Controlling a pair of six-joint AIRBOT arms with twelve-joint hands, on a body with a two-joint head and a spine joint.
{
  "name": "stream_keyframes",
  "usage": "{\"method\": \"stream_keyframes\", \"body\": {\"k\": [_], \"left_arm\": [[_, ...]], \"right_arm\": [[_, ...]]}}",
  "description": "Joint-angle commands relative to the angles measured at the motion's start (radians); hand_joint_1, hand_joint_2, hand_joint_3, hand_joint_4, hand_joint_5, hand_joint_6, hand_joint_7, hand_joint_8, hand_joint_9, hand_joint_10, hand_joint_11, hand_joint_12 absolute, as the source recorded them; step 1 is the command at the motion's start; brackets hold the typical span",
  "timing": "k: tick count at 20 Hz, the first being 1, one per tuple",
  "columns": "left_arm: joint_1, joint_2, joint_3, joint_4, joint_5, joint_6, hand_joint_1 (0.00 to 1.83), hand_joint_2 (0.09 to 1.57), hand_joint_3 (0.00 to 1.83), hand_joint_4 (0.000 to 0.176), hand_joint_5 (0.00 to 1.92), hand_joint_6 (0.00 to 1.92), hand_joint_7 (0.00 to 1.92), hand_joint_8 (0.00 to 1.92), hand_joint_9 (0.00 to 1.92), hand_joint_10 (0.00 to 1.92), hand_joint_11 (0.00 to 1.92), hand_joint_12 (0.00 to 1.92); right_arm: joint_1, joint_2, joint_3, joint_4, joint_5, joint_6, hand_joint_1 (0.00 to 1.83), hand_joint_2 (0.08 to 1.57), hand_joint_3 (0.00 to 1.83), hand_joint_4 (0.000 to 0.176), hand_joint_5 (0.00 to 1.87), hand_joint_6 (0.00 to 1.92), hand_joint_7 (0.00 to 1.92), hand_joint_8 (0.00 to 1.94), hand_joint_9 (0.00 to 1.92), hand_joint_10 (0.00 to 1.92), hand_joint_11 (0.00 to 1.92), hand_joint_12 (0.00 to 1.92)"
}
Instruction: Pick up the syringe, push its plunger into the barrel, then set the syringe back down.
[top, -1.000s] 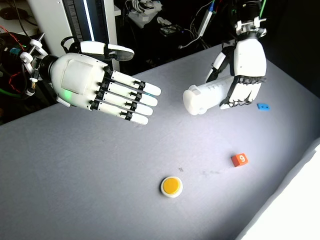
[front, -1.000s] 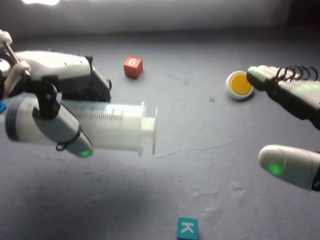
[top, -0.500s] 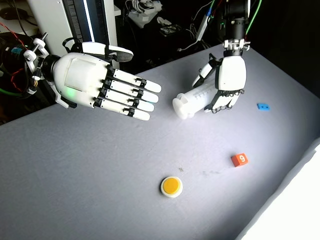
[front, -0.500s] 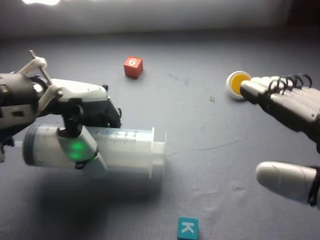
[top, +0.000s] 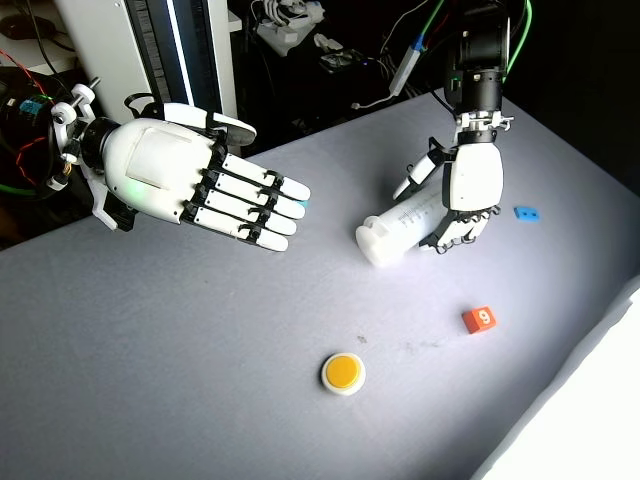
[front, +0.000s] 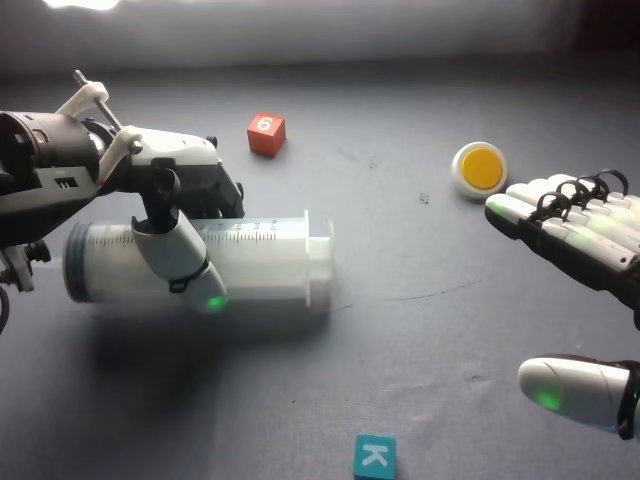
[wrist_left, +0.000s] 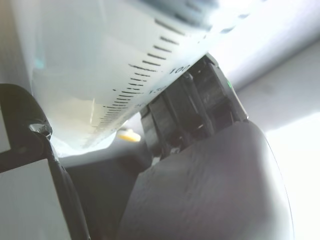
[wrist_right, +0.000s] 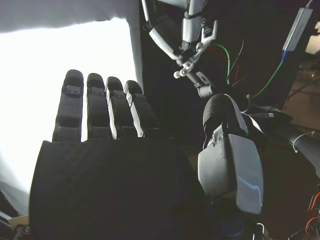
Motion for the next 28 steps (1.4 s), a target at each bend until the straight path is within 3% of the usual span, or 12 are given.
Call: {"method": "stream_keyframes", "body": {"k": [1, 2, 5, 6, 7, 8, 9, 11, 17, 22, 26, 28], "left_arm": [[-0.013, -0.003, -0.001, -0.005, -0.044, -0.002, 1.38, 1.11, 0.0, 0.0, 0.88, 1.13, 1.1, 0.75, 0.89, 1.2, 0.58, 1.34], [-0.014, -0.003, -0.006, -0.042, -0.022, -0.003, 1.38, 1.11, 0.0, 0.0, 0.88, 1.13, 1.1, 0.75, 0.9, 1.2, 0.58, 1.33], [-0.013, -0.006, -0.006, -0.045, -0.02, -0.003, 1.38, 1.11, 0.0, 0.0, 0.88, 1.13, 1.1, 0.75, 0.9, 1.2, 0.58, 1.33], [-0.013, -0.006, -0.006, -0.044, -0.021, -0.003, 1.36, 1.15, 0.0, 0.0, 0.82, 1.16, 0.97, 1.03, 0.79, 1.33, 0.48, 1.4], [-0.013, -0.006, -0.006, -0.044, -0.022, -0.003, 1.36, 1.16, 0.0, 0.0, 0.82, 1.16, 0.96, 1.05, 0.78, 1.34, 0.47, 1.41], [-0.013, -0.007, -0.006, -0.044, -0.024, -0.003, 1.02, 1.12, 0.0, 0.0, 0.57, 0.58, 0.71, 0.48, 0.62, 0.67, 0.27, 1.27], [-0.013, -0.008, -0.005, -0.044, -0.025, -0.003, 0.89, 1.12, 0.0, 0.0, 0.53, 0.27, 0.65, 0.19, 0.59, 0.35, 0.19, 1.19], [-0.013, -0.008, -0.005, -0.045, -0.026, -0.003, 0.82, 1.08, 0.0, 0.0, 0.48, 0.05, 0.6, 0.02, 0.56, 0.1, 0.13, 1.15], [-0.026, 0.003, -0.014, -0.044, -0.028, -0.003, 0.8, 1.04, 0.0, 0.0, 0.39, 0.0, 0.48, 0.0, 0.46, 0.02, 0.01, 1.17], [-0.07, 0.058, -0.057, -0.034, -0.049, -0.003, 0.76, 1.01, 0.0, 0.0, 0.33, 0.0, 0.42, 0.0, 0.41, 0.01, 0.0, 1.1], [-0.097, 0.151, -0.124, 0.087, -0.221, -0.003, 0.75, 1.05, 0.01, 0.0, 0.35, 0.01, 0.44, 0.01, 0.43, 0.01, 0.0, 1.14], [-0.097, 0.183, -0.131, 0.156, -0.339, -0.003, 0.58, 1.12, 0.03, 0.0, 0.31, 0.0, 0.4, 0.0, 0.39, 0.0, 0.0, 1.13]], "right_arm": [[0.009, 0.004, -0.003, -0.017, 0.108, -0.001, 0.0, 1.17, 0.0, 0.0, 0.0, 0.0, 0.0, 0.0, 0.0, 0.0, 0.0, 0.0], [0.008, 0.004, -0.002, -0.017, 0.101, -0.006, 0.0, 1.17, 0.0, 0.0, 0.0, 0.0, 0.0, 0.0, 0.0, 0.0, 0.0, 0.0], [0.008, 0.004, -0.002, -0.017, 0.094, -0.005, 0.0, 1.17, 0.0, 0.0, 0.0, 0.0, 0.0, 0.0, 0.0, 0.0, 0.0, 0.0], [0.006, 0.004, -0.002, -0.018, 0.091, -0.004, 0.0, 1.18, 0.0, 0.0, 0.0, 0.0, 0.0, 0.0, 0.0, 0.0, 0.0, 0.0], [0.0, 0.004, -0.002, -0.021, 0.092, -0.004, 0.0, 1.18, 0.0, 0.0, 0.0, 0.0, 0.0, 0.0, 0.0, 0.0, 0.0, 0.0], [-0.007, 0.004, -0.003, -0.021, 0.101, -0.005, 0.0, 1.17, 0.0, 0.0, 0.0, 0.0, 0.0, 0.0, 0.0, 0.0, 0.0, 0.0], [-0.011, 0.004, -0.003, -0.02, 0.104, -0.014, 0.0, 1.17, 0.0, 0.0, 0.0, 0.0, 0.0, 0.0, 0.0, 0.0, 0.0, 0.0], [-0.012, 0.005, -0.003, -0.011, 0.106, -0.033, 0.0, 1.18, 0.0, 0.0, 0.0, 0.0, 0.0, 0.0, 0.0, 0.0, 0.0, 0.0], [0.011, 0.032, -0.003, -0.016, 0.075, -0.108, 0.0, 1.18, 0.0, 0.0, 0.0, 0.0, 0.0, 0.0, 0.0, 0.0, 0.0, 0.0], [0.025, 0.055, -0.002, -0.016, 0.055, -0.14, 0.0, 1.18, 0.0, 0.0, 0.0, 0.0, 0.0, 0.0, 0.0, 0.0, 0.0, 0.0], [0.014, 0.057, 0.001, -0.02, 0.045, -0.167, 0.0, 1.18, 0.0, 0.0, 0.0, 0.0, 0.0, 0.0, 0.0, 0.0, 0.0, 0.0], [0.017, 0.066, 0.002, -0.02, 0.034, -0.167, 0.0, 1.19, 0.01, 0.0, 0.0, 0.0, 0.0, 0.0, 0.0, 0.0, 0.0, 0.0]]}}
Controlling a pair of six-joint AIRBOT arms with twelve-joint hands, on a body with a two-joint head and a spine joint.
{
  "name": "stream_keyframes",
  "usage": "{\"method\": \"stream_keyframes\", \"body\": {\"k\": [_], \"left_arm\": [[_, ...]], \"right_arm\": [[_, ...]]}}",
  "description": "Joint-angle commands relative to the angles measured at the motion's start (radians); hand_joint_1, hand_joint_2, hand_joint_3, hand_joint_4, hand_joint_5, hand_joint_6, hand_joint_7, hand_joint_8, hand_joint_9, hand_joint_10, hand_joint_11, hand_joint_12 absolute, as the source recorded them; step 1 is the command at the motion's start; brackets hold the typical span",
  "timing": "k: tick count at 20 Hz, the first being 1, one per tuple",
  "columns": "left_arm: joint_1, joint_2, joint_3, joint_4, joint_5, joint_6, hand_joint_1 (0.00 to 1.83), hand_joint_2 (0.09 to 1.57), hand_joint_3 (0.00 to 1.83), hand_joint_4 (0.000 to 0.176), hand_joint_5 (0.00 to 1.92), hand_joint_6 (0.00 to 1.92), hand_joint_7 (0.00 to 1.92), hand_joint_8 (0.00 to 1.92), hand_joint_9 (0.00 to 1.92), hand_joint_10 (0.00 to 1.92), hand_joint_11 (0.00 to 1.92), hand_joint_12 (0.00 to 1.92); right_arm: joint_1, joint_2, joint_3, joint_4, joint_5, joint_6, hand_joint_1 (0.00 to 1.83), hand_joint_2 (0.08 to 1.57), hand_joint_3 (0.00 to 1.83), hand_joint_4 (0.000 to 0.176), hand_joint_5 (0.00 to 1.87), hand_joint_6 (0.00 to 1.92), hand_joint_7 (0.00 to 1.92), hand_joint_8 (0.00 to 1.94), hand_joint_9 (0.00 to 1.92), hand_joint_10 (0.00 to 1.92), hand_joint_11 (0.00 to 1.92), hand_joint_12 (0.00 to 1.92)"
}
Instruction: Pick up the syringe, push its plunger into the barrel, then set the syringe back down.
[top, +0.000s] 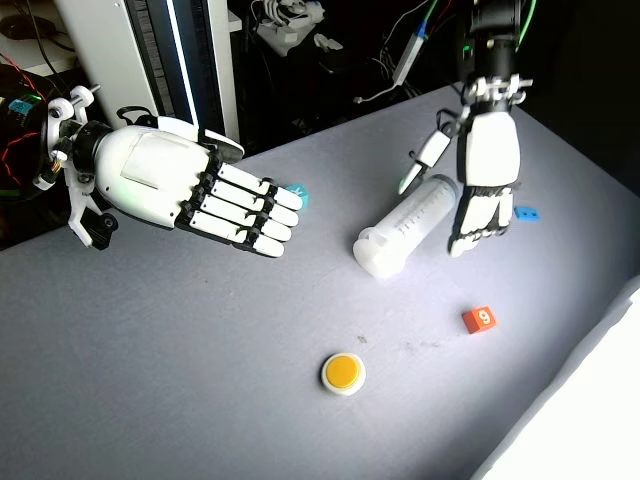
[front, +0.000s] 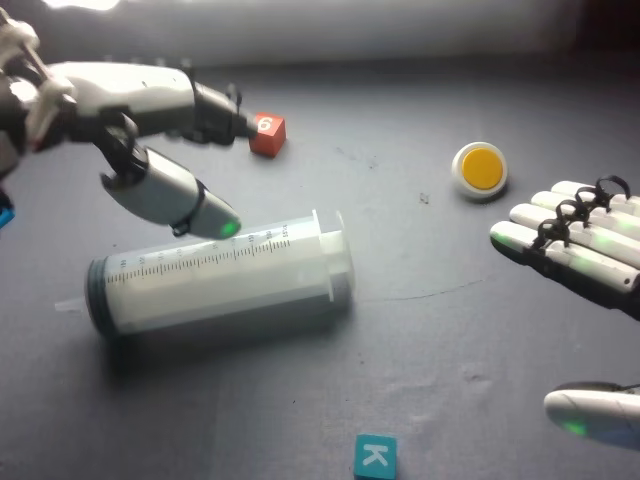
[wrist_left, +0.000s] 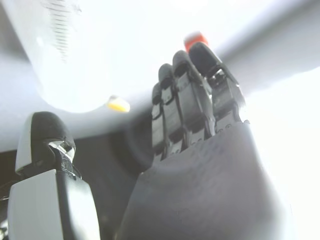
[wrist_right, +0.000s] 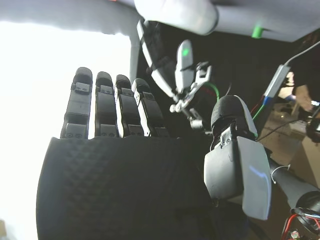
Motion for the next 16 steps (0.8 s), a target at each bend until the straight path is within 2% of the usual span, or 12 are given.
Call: {"method": "stream_keyframes", "body": {"k": [1, 5, 7, 8, 9, 10, 11, 12, 13, 14, 15, 16], "left_arm": [[-0.013, 0.018, -0.006, 0.037, -0.185, -0.001, 0.44, 1.16, 0.03, 0.0, 0.3, 0.0, 0.39, 0.0, 0.38, 0.0, 0.0, 1.06], [-0.001, 0.103, -0.018, 0.137, -0.435, -0.001, 0.36, 1.27, 0.01, 0.0, 0.41, 0.02, 0.53, 0.02, 0.51, 0.03, 0.0, 1.08], [0.003, 0.133, -0.017, 0.151, -0.518, -0.001, 0.6, 1.16, 0.0, 0.0, 0.83, 0.22, 0.91, 0.2, 0.87, 0.22, 0.38, 1.12], [0.002, 0.146, -0.014, 0.173, -0.562, -0.001, 0.51, 1.19, 0.0, 0.0, 0.65, 0.96, 0.74, 1.24, 0.73, 1.31, 0.52, 1.61], [0.002, 0.158, -0.012, 0.198, -0.601, -0.001, 0.41, 1.21, 0.0, 0.0, 0.61, 1.63, 0.79, 1.78, 0.78, 1.8, 0.64, 1.86], [0.0, 0.176, -0.013, 0.235, -0.651, -0.001, 0.33, 1.21, 0.0, 0.0, 0.93, 1.86, 1.13, 1.89, 1.1, 1.9, 0.97, 1.91], [-0.003, 0.192, -0.016, 0.27, -0.706, -0.001, 0.34, 1.19, 0.0, 0.0, 1.11, 1.91, 1.27, 1.92, 1.27, 1.92, 1.2, 1.92], [-0.006, 0.199, -0.018, 0.283, -0.738, -0.001, 0.27, 1.19, 0.0, 0.0, 1.25, 1.92, 1.38, 1.92, 1.41, 1.92, 1.4, 1.92], [-0.016, 0.212, -0.018, 0.309, -0.787, 0.0, 0.14, 1.21, 0.0, 0.0, 1.42, 1.92, 1.5, 1.92, 1.52, 1.92, 1.54, 1.92], [-0.02, 0.217, -0.016, 0.322, -0.812, 0.0, 0.1, 1.21, 0.0, 0.037, 1.53, 1.92, 1.57, 1.92, 1.59, 1.92, 1.61, 1.92], [-0.021, 0.223, -0.013, 0.338, -0.852, 0.0, 0.1, 1.22, 0.0, 0.062, 1.67, 1.92, 1.68, 1.92, 1.71, 1.92, 1.74, 1.92], [-0.021, 0.23, -0.007, 0.367, -0.893, 0.005, 0.11, 1.23, 0.0, 0.07, 1.7, 1.92, 1.71, 1.92, 1.75, 1.92, 1.78, 1.92]], "right_arm": [[0.017, 0.005, 0.001, -0.012, 0.093, 0.0, 0.0, 1.19, 0.01, 0.0, 0.0, 0.0, 0.0, 0.0, 0.0, 0.0, 0.0, 0.0], [0.031, 0.015, 0.0, 0.001, 0.089, 0.001, 0.0, 1.18, 0.0, 0.0, 0.0, 0.0, 0.0, 0.0, 0.0, 0.0, 0.0, 0.0], [0.034, 0.028, -0.001, 0.023, 0.087, 0.001, 0.0, 1.18, 0.0, 0.0, 0.01, 0.0, 0.01, 0.0, 0.01, 0.0, 0.0, 0.0], [0.033, 0.034, -0.001, 0.027, 0.087, 0.001, 0.0, 1.18, 0.0, 0.0, 0.14, 0.01, 0.17, 0.0, 0.16, 0.02, 0.09, 0.1], [0.035, 0.037, -0.001, 0.026, 0.087, 0.001, 0.0, 1.17, 0.0, 0.0, 0.24, 0.01, 0.3, 0.01, 0.3, 0.01, 0.02, 0.7], [0.042, 0.039, -0.002, 0.027, 0.087, 0.007, 0.0, 1.16, 0.0, 0.0, 0.47, 0.06, 0.63, 0.1, 0.65, 0.16, 0.22, 1.22], [0.049, 0.04, -0.002, 0.027, 0.08, 0.007, 0.0, 1.16, 0.0, 0.0, 0.7, 0.06, 0.88, 0.17, 0.77, 0.53, 0.42, 1.44], [0.051, 0.04, -0.002, 0.027, 0.07, 0.004, 0.0, 1.14, 0.0, 0.0, 0.93, 0.17, 0.98, 0.75, 0.85, 1.14, 0.62, 1.61], [0.051, 0.04, -0.002, 0.027, 0.06, 0.001, 0.0, 1.1, 0.0, 0.0, 1.05, 1.2, 1.12, 1.52, 1.04, 1.77, 0.94, 1.86], [0.051, 0.041, -0.002, 0.027, 0.06, 0.002, 0.0, 1.09, 0.0, 0.0, 1.11, 1.78, 1.23, 1.86, 1.19, 1.89, 1.17, 1.91], [0.051, 0.041, -0.002, 0.027, 0.06, 0.002, 0.0, 1.09, 0.0, 0.0, 1.14, 1.89, 1.25, 1.92, 1.35, 1.91, 1.48, 1.92], [0.057, 0.041, -0.002, 0.027, 0.06, 0.006, 0.0, 1.09, 0.0, 0.0, 1.15, 1.92, 1.25, 1.94, 1.39, 1.92, 1.57, 1.92]]}}
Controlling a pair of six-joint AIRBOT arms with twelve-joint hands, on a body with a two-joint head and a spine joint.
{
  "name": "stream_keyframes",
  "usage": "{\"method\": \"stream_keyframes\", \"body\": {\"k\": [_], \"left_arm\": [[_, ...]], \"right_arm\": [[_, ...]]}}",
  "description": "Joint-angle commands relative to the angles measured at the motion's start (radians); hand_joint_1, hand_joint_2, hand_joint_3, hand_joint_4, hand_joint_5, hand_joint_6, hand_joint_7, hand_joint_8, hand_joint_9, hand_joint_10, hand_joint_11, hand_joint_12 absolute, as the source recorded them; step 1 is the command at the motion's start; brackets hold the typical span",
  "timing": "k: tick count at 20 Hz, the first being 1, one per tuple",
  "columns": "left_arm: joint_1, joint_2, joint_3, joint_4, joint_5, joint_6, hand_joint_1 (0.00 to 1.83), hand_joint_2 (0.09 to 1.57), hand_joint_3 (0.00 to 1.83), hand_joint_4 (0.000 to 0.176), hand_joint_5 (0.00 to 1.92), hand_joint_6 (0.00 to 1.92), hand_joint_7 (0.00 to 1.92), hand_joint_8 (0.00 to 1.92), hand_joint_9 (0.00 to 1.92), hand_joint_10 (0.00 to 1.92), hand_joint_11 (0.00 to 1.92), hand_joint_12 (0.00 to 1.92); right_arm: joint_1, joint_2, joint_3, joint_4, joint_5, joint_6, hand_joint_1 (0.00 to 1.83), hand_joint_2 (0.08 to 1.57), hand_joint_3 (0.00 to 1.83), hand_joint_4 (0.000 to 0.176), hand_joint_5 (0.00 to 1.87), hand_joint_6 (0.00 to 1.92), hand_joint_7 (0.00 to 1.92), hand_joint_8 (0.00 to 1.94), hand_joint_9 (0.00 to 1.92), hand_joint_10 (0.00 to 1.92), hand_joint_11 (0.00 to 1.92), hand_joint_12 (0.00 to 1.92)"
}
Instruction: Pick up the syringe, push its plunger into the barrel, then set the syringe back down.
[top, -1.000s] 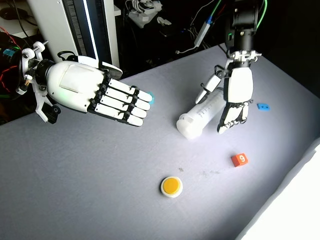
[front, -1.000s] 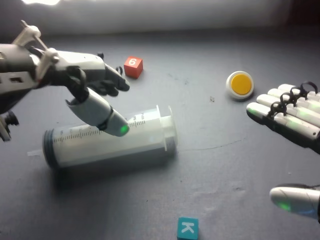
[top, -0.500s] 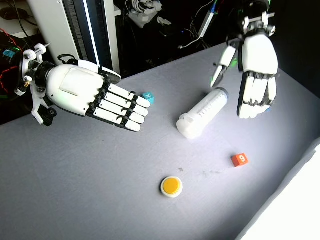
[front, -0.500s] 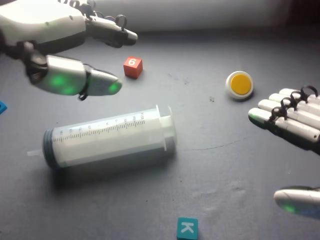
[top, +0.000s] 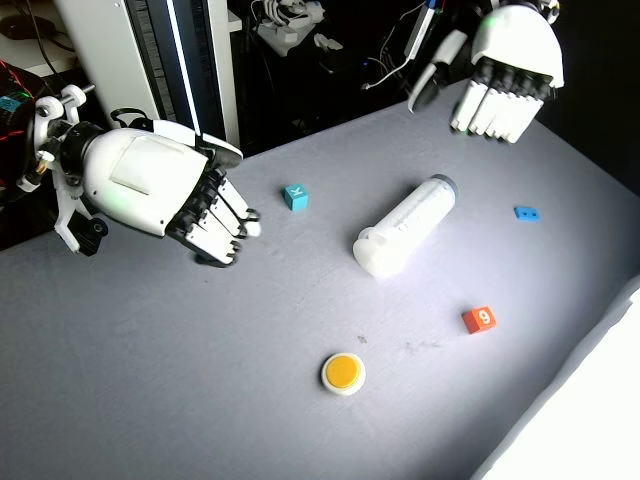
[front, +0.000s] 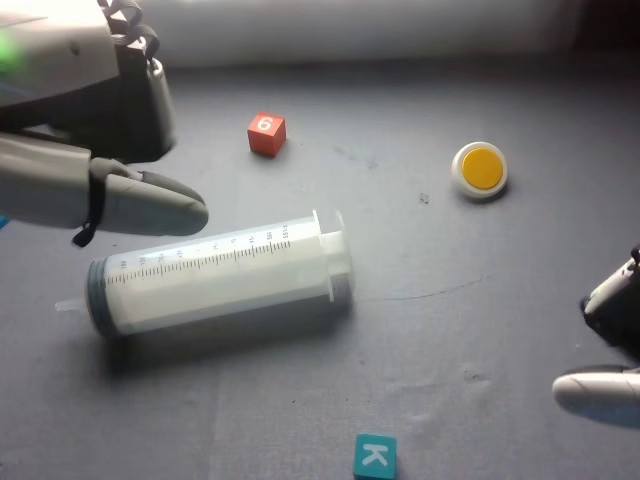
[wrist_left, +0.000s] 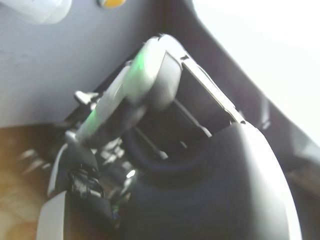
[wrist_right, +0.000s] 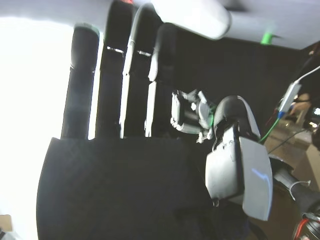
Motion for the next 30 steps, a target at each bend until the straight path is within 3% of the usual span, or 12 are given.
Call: {"method": "stream_keyframes", "body": {"k": [1, 2, 3, 4, 5, 8, 13, 15, 18, 22, 24, 30], "left_arm": [[-0.012, 0.006, 0.009, -0.026, -0.104, 0.007, 0.13, 1.21, 0.0, 0.055, 1.73, 1.92, 1.73, 1.92, 1.78, 1.92, 1.82, 1.92], [-0.008, 0.006, 0.02, 0.001, -0.15, 0.009, 0.08, 1.22, 0.0, 0.013, 1.76, 1.92, 1.75, 1.92, 1.79, 1.92, 1.83, 1.92], [-0.007, 0.007, 0.025, 0.016, -0.175, 0.01, 0.18, 1.3, 0.01, 0.054, 1.7, 1.92, 1.72, 1.92, 1.78, 1.92, 1.84, 1.92], [-0.007, 0.008, 0.031, 0.026, -0.203, 0.01, 0.77, 1.37, 0.01, 0.101, 1.65, 1.92, 1.71, 1.92, 1.76, 1.92, 1.82, 1.92], [-0.008, 0.009, 0.042, 0.044, -0.246, 0.01, 0.77, 1.37, 0.01, 0.101, 1.65, 1.92, 1.71, 1.92, 1.76, 1.92, 1.82, 1.92], [-0.006, 0.013, 0.077, 0.064, -0.354, 0.01, 1.25, 1.36, 0.0, 0.087, 1.67, 1.92, 1.7, 1.92, 1.75, 1.92, 1.81, 1.92], [0.012, 0.014, 0.094, 0.128, -0.523, 0.022, 1.21, 1.36, 0.0, 0.083, 1.66, 1.92, 1.7, 1.92, 1.75, 1.92, 1.77, 1.92], [0.012, 0.015, 0.093, 0.146, -0.519, 0.027, 1.2, 1.38, 0.01, 0.123, 1.66, 1.92, 1.69, 1.92, 1.74, 1.92, 1.76, 1.92], [0.021, 0.015, 0.091, 0.118, -0.54, 0.05, 1.24, 1.35, 0.0, 0.137, 1.64, 1.92, 1.68, 1.92, 1.73, 1.92, 1.76, 1.92], [0.032, 0.011, 0.093, 0.091, -0.566, 0.068, 1.19, 1.37, 0.01, 0.13, 1.66, 1.92, 1.68, 1.92, 1.73, 1.92, 1.74, 1.92], [0.039, 0.008, 0.087, 0.093, -0.569, 0.073, 1.19, 1.36, 0.0, 0.136, 1.64, 1.92, 1.67, 1.92, 1.7, 1.92, 1.71, 1.92], [0.033, 0.007, 0.079, 0.085, -0.575, 0.09, 1.16, 1.37, 0.01, 0.135, 1.62, 1.92, 1.66, 1.92, 1.7, 1.92, 1.7, 1.92]], "right_arm": [[0.018, 0.004, -0.001, -0.01, 0.115, 0.009, 0.0, 1.09, 0.0, 0.0, 1.27, 1.92, 1.36, 1.94, 1.49, 1.92, 1.68, 1.92], [0.021, 0.004, -0.001, -0.01, 0.115, 0.013, 0.0, 1.1, 0.0, 0.017, 1.35, 1.92, 1.43, 1.94, 1.52, 1.92, 1.69, 1.92], [0.021, 0.004, -0.001, -0.01, 0.115, 0.013, 0.0, 1.12, 0.01, 0.051, 1.44, 1.92, 1.51, 1.94, 1.57, 1.92, 1.72, 1.92], [0.022, 0.004, -0.001, -0.01, 0.115, 0.013, 0.08, 1.27, 0.01, 0.096, 1.6, 1.92, 1.65, 1.94, 1.7, 1.92, 1.84, 1.92], [0.023, 0.004, -0.001, -0.01, 0.114, 0.012, 0.08, 1.27, 0.01, 0.096, 1.6, 1.92, 1.65, 1.94, 1.7, 1.92, 1.84, 1.92], [0.025, 0.005, 0.0, -0.01, 0.113, 0.01, 0.85, 1.42, 0.02, 0.087, 1.57, 1.92, 1.71, 1.94, 1.8, 1.92, 1.92, 1.92], [0.036, 0.011, 0.0, 0.005, 0.111, 0.008, 1.12, 1.43, 0.01, 0.112, 1.54, 1.92, 1.69, 1.94, 1.78, 1.92, 1.92, 1.92], [0.038, 0.011, 0.0, 0.005, 0.106, 0.008, 1.12, 1.43, 0.0, 0.114, 1.55, 1.92, 1.67, 1.94, 1.77, 1.92, 1.92, 1.92], [0.038, 0.012, 0.001, 0.014, 0.104, 0.006, 1.1, 1.44, 0.01, 0.115, 1.53, 1.92, 1.65, 1.94, 1.74, 1.92, 1.92, 1.92], [0.04, 0.015, 0.007, 0.021, 0.075, 0.002, 1.08, 1.44, 0.01, 0.136, 1.52, 1.92, 1.65, 1.94, 1.74, 1.92, 1.9, 1.92], [0.049, 0.014, 0.007, 0.021, 0.072, 0.0, 1.1, 1.44, 0.01, 0.174, 1.53, 1.92, 1.66, 1.94, 1.75, 1.92, 1.91, 1.92], [0.067, 0.014, 0.018, 0.014, 0.037, -0.006, 1.02, 1.46, 0.01, 0.176, 1.54, 1.92, 1.66, 1.94, 1.75, 1.92, 1.9, 1.92]]}}
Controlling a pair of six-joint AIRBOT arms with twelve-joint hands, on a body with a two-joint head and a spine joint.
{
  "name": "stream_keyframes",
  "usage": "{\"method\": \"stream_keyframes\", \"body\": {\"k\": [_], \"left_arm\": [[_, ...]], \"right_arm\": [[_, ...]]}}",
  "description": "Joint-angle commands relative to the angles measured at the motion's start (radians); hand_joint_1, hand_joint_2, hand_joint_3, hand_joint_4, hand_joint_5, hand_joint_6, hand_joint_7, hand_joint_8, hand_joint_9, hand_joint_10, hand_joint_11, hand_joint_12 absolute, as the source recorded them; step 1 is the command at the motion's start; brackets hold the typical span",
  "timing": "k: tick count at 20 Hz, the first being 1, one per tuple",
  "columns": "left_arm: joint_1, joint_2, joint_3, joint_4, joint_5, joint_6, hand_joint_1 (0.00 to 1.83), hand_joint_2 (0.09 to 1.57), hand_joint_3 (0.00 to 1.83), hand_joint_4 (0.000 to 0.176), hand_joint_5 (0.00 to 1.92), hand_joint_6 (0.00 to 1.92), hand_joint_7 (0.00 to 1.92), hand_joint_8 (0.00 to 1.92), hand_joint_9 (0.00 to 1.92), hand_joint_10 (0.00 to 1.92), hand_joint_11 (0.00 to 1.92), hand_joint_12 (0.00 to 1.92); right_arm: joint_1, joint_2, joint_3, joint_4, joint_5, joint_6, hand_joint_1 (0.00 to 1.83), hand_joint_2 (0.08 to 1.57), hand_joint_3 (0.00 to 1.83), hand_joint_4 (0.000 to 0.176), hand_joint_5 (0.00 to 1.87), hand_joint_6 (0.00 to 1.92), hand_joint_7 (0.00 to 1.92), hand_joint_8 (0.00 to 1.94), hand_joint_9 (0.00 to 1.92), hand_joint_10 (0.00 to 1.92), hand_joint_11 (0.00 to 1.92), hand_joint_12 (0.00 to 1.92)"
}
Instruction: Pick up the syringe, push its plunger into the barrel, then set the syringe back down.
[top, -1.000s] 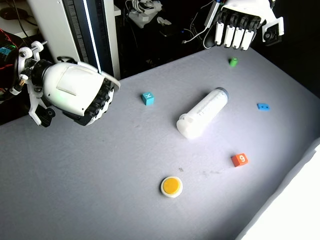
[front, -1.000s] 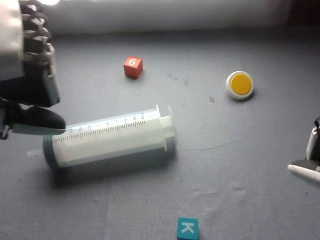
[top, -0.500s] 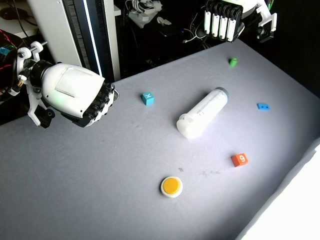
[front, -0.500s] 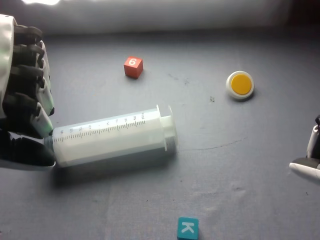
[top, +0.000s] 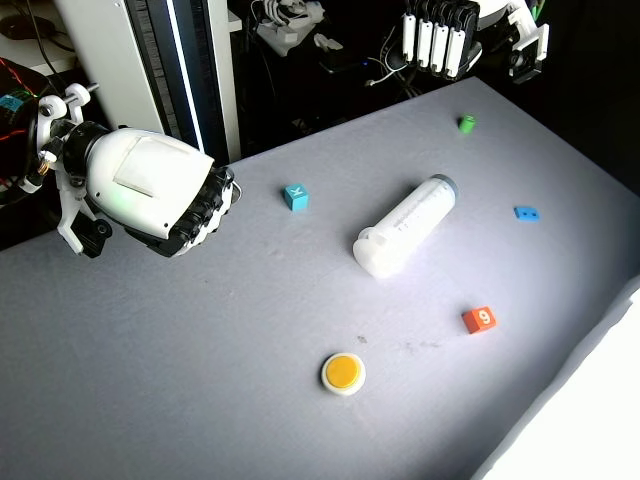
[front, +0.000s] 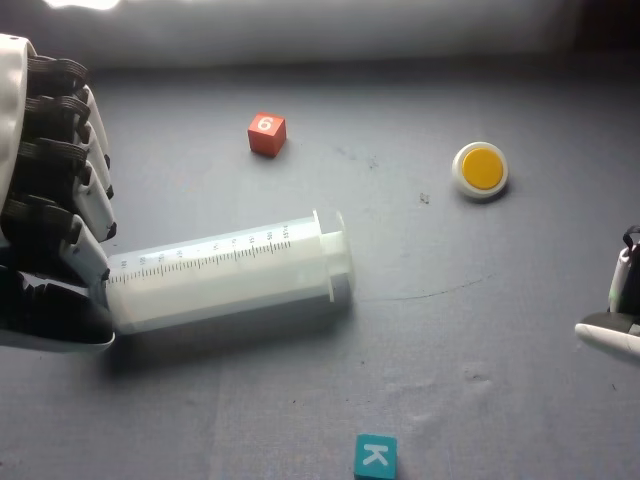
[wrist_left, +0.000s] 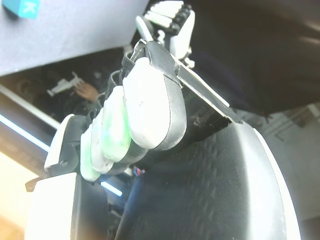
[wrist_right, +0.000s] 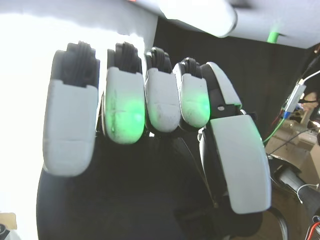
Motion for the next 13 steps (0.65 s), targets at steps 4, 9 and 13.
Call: {"method": "stream_keyframes", "body": {"k": [4, 9, 13], "left_arm": [[-0.015, -0.006, -0.009, -0.096, -0.043, 0.008, 1.17, 1.38, 0.01, 0.13, 1.61, 1.92, 1.64, 1.92, 1.67, 1.92, 1.68, 1.92], [-0.01, -0.006, -0.001, -0.108, -0.056, 0.008, 1.14, 1.39, 0.02, 0.108, 1.62, 1.92, 1.65, 1.92, 1.68, 1.92, 1.66, 1.92], [-0.009, -0.006, 0.009, -0.108, -0.069, 0.008, 1.16, 1.39, 0.02, 0.106, 1.61, 1.92, 1.63, 1.92, 1.65, 1.92, 1.63, 1.92]], "right_arm": [[0.026, 0.006, 0.008, -0.036, 0.1, -0.005, 0.98, 1.48, 0.01, 0.176, 1.54, 1.92, 1.66, 1.94, 1.74, 1.92, 1.9, 1.92], [0.024, 0.006, 0.012, -0.067, 0.095, -0.016, 0.77, 1.53, 0.02, 0.176, 1.49, 1.92, 1.59, 1.94, 1.68, 1.92, 1.87, 1.92], [0.017, 0.006, 0.025, -0.127, 0.094, -0.04, 0.79, 1.53, 0.01, 0.176, 1.46, 1.92, 1.56, 1.94, 1.66, 1.92, 1.85, 1.92]]}}
